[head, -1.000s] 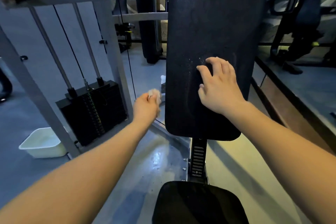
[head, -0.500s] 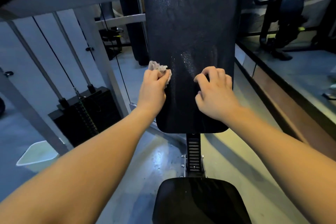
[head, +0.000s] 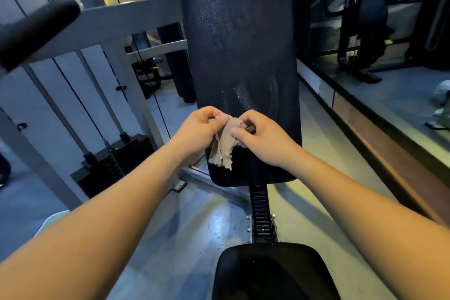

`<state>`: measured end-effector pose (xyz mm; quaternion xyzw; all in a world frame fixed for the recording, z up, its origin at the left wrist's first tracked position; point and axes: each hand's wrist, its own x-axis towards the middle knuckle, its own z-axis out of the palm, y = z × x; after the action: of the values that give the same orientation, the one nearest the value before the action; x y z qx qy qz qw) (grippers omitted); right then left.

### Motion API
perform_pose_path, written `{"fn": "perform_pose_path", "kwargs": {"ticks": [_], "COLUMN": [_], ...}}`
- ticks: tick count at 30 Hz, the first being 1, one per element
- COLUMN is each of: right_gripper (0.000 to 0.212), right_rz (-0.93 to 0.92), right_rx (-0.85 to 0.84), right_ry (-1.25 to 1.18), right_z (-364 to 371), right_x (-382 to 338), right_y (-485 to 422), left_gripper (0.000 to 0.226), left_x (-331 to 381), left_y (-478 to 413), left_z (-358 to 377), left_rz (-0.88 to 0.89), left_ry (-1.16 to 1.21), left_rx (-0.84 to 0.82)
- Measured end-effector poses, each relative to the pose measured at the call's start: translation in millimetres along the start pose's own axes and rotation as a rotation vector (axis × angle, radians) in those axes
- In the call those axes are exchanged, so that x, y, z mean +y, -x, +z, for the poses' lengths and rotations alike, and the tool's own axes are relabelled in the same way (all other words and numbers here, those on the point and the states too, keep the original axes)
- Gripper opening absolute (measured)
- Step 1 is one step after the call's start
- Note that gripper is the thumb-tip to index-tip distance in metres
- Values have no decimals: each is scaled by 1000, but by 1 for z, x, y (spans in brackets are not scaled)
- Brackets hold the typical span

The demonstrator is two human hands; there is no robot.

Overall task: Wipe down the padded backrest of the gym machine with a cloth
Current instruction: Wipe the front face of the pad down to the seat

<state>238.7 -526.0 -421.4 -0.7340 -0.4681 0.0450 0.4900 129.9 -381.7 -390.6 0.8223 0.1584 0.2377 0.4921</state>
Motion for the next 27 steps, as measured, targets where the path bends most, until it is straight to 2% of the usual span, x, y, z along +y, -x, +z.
{"fn": "perform_pose_path", "kwargs": {"ticks": [3, 4, 6, 8, 10, 11, 13, 16, 17, 18, 20, 22, 24, 27], "right_gripper": [14, 9, 13, 15, 25, 27, 18, 5, 9, 16, 33, 45, 47, 32], "right_rz": [23, 30, 64, 138, 187, 187, 170, 176, 185, 190, 202, 191, 178, 165], "right_rx": [43, 75, 156, 200, 164, 139, 120, 232, 285, 334, 355, 286, 215, 126], "right_ry": [33, 70, 108, -12, -129, -112, -79, -146, -193, -247, -309, -291, -206, -40], "right_z": [-8, -10, -13, -14, -12, -11, -10, -16, -20, -23, -29, -33, -37, -42], "right_x": [3, 5, 9, 7, 6, 7, 12, 24, 30, 35, 43, 41, 35, 30], "right_y": [3, 3, 6, 10, 13, 14, 16, 15, 16, 18, 21, 24, 25, 24], "left_gripper": [17, 18, 17, 17, 16, 16, 17, 7, 7, 18, 33, 39, 37, 38], "left_x": [3, 3, 2, 3, 4, 5, 0, -12, -15, -18, -18, -15, -6, 6], "left_y": [2, 2, 1, 0, 0, 2, 1, 0, 1, 1, 4, 5, 6, 5], "left_z": [5, 7, 10, 13, 16, 19, 22, 20, 18, 16, 11, 10, 12, 12], "left_rz": [-11, -19, -29, -22, -8, -7, -11, -31, -30, -16, 15, 16, 9, 101], "left_ry": [-52, -58, -50, -10, 74, 102, 94, 112, 130, 139, 118, 81, 7, -444], "left_rx": [-17, -11, 18, 15, -30, -54, -46, 98, 160, 200, 209, 183, 149, 50]}}
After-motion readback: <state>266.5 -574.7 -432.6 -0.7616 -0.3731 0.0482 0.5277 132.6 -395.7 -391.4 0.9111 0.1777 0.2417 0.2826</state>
